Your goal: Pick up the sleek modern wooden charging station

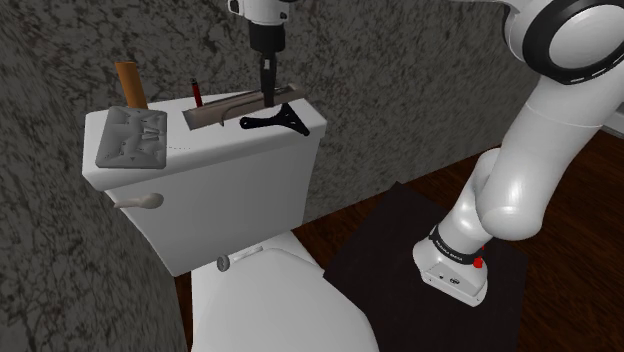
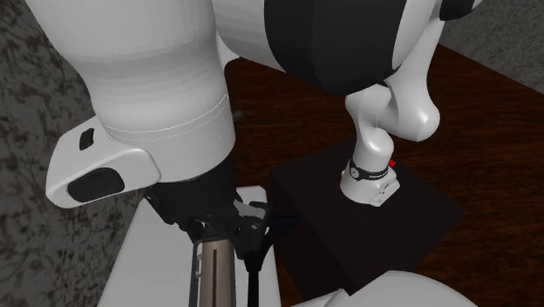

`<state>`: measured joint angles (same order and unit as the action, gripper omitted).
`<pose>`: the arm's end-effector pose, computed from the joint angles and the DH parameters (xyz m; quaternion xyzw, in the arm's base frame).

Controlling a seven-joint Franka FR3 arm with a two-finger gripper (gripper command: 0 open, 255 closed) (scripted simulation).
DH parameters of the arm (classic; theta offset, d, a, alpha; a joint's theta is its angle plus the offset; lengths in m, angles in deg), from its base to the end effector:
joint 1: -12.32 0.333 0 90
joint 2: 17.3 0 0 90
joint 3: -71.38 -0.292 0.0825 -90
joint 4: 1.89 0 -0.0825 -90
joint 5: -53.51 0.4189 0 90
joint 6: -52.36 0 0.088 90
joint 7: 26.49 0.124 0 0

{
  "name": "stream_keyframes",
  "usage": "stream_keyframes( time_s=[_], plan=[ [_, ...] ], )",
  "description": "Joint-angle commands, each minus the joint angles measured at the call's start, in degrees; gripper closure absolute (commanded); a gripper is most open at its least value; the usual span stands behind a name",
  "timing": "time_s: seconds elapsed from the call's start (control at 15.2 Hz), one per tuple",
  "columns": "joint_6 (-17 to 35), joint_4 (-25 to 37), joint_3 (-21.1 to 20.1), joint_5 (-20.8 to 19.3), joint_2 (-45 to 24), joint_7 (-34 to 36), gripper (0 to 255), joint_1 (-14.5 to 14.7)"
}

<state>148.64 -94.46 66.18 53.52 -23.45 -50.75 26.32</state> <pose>0.5885 0.2028 0.5052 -0.9288 -0.3700 0.0208 0.0059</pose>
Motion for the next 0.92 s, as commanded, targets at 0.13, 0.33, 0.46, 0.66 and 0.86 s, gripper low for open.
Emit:
stream_keyframes(
  time_s=[0.13,0.33,0.46,0.66,0.86],
  plan=[
    [-2.93,3.15,0.01,-0.02,-0.22,-0.02,255,-0.01],
    [-5.39,6.02,0.0,-0.06,-0.64,0.02,255,0.02],
    [-7.07,8.06,-0.02,-0.09,-1.0,0.05,255,0.04],
    [-9.65,11.32,-0.04,-0.15,-1.69,0.11,255,0.09],
    [-10.66,12.64,-0.05,-0.18,-1.99,0.13,255,0.11]
  ],
)
